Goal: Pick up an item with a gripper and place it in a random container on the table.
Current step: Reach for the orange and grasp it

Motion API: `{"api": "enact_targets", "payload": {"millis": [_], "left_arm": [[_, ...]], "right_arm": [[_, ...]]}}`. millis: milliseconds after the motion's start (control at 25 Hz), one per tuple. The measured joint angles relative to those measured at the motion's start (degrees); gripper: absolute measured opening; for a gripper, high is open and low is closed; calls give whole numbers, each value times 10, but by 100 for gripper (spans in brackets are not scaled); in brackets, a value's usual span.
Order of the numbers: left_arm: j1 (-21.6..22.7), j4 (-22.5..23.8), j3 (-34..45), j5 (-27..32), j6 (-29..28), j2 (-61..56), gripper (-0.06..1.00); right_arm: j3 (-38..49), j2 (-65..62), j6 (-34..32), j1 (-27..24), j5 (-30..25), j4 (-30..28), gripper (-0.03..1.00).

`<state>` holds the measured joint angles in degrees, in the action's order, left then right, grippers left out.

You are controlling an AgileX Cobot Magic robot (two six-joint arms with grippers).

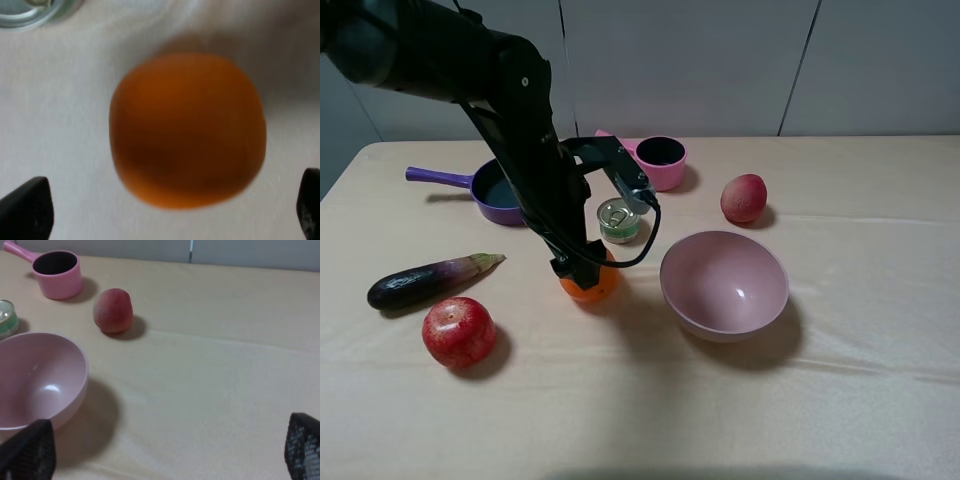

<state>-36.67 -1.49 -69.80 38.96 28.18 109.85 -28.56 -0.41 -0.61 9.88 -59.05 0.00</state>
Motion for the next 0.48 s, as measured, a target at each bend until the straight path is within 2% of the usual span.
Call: {"api": "enact_targets", "payload": {"millis": [480], "left_arm": [[-7,-4,-4,-70,1,51,98]], "right_arm": [[0,0,0,0,0,0,69]]}}
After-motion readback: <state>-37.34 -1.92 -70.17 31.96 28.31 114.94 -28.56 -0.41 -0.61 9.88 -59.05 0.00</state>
